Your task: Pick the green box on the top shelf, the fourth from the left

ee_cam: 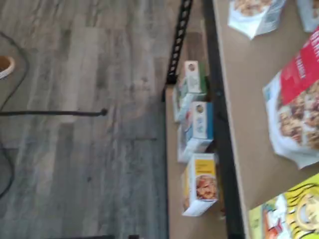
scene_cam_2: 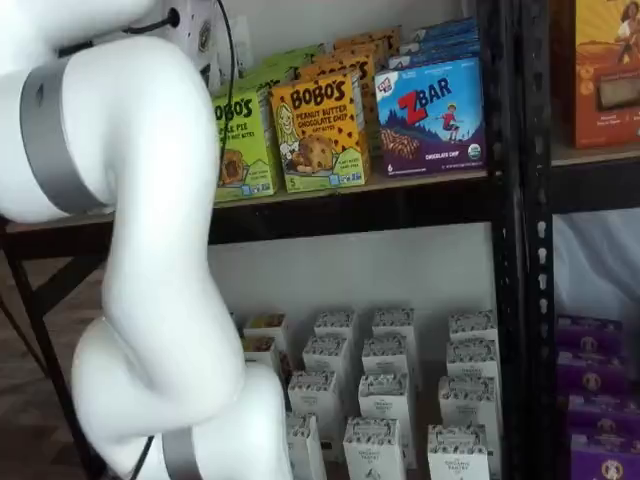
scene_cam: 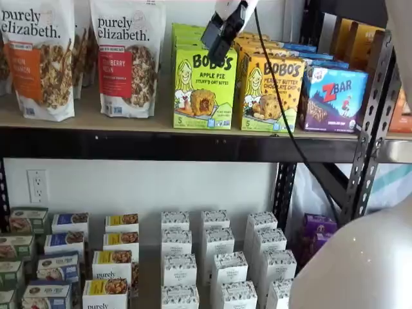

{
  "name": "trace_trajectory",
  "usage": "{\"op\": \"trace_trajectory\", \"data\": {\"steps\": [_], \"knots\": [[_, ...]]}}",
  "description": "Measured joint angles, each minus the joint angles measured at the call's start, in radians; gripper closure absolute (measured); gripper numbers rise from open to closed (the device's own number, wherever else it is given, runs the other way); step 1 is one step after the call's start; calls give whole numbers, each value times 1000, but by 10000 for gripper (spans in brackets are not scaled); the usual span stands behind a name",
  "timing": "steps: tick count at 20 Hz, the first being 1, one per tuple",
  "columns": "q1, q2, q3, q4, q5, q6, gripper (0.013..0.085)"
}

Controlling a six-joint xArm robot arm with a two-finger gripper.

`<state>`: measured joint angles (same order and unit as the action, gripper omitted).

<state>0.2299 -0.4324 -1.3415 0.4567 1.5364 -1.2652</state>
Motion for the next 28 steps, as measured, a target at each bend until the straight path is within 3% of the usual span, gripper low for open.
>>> {"op": "trace_trajectory", "data": {"steps": [8,19,28], "knots": [[16,44,-24,-22,-104,8,130],[6,122,-48,-45,-224,-20,130],[-28,227,-160,-88,-128,-56,130]]}}
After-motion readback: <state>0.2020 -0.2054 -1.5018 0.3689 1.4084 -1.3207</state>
